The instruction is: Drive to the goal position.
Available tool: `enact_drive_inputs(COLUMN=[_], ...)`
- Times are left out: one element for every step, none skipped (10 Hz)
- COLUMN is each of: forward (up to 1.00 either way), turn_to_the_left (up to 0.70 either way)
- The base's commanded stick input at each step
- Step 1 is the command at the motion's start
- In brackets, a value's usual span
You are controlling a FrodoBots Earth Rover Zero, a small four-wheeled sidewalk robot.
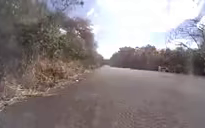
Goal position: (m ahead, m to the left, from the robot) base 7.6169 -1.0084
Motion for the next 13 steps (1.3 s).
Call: enact_drive_inputs(forward=[0.5,0.5,0.5,0.5,0.5,0.5,0.5,0.5,0.5,0.5,0.5,0.5,0.5], turn_to_the_left=[0.0,0.0,0.0,0.0,0.0,0.0,0.0,0.0,0.0,0.0,0.0,0.0,0.0])
